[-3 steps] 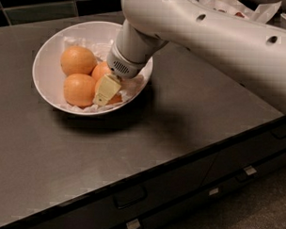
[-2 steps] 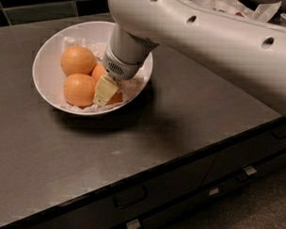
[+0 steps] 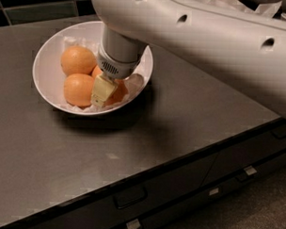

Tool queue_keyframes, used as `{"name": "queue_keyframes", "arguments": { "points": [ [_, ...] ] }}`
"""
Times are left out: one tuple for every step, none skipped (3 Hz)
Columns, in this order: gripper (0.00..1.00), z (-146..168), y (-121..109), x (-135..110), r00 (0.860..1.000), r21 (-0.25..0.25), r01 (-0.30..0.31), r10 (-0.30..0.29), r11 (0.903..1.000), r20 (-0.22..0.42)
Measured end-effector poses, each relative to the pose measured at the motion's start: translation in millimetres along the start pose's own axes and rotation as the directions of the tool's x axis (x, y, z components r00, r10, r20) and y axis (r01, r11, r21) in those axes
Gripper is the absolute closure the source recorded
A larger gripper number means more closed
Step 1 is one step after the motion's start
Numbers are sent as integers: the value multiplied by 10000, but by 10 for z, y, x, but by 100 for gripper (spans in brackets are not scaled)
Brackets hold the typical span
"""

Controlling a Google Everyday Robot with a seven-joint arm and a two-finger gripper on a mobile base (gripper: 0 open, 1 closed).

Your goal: Pick orange from white bowl

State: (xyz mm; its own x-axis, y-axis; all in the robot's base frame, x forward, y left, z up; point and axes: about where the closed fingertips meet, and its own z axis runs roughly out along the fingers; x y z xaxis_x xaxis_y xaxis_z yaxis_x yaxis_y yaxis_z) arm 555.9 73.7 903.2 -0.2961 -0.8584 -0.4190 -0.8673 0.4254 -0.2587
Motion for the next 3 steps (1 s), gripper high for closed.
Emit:
{"name": "queue_keyframes", "arguments": {
  "points": [
    [38,84,-36,4,10000,-157,-22,21,9999,-26],
    [38,91,-37,26,9998,-113,-90,88,9999,-189],
    [38,110,-45,44,9991,-69,-156,153,9999,-385]
  ]
}}
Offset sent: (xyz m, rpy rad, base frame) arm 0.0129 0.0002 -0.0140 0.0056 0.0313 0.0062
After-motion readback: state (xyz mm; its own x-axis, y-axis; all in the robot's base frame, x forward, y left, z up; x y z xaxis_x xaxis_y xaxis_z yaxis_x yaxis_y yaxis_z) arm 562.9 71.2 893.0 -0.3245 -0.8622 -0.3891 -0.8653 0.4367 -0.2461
